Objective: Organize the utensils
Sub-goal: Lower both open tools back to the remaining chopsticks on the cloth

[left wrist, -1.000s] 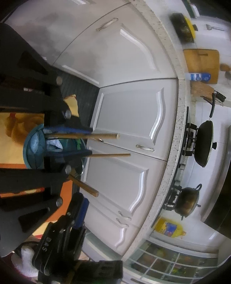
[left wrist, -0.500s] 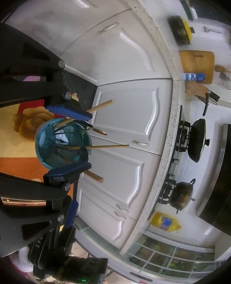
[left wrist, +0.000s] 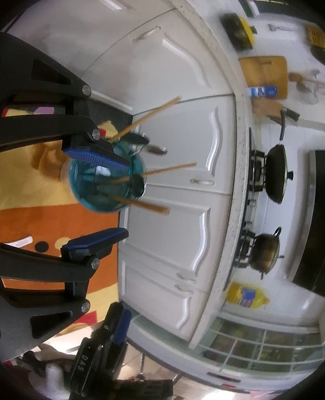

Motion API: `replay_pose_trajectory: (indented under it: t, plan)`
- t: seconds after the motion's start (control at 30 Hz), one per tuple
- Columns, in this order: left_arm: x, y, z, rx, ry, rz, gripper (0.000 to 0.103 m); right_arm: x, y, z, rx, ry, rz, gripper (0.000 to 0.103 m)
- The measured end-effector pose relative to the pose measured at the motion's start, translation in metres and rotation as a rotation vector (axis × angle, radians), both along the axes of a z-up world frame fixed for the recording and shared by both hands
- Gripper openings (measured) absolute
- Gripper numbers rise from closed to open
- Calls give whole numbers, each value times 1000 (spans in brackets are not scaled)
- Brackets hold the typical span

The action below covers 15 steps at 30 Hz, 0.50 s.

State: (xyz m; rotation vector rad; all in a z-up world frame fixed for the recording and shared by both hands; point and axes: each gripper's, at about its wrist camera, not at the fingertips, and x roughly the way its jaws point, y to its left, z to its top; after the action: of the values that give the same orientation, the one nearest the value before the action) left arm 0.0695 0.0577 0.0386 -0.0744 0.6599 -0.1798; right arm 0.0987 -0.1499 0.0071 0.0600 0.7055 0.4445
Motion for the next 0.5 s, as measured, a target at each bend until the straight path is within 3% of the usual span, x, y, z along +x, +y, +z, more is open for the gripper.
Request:
replay_pose_trajectory:
  t: [0.2, 0.3, 0.5]
  plan:
    - [-2, -25, -13, 18, 26, -31, 48, -17, -34, -20, -64, 40, -71, 38]
    - [-4, -35, -20, 40, 33, -46, 48, -26, -49, -32, -84, 58, -106, 47]
    - [-7, -37, -33, 6, 88, -67, 48, -34, -72, -69, -19, 144, -136, 47]
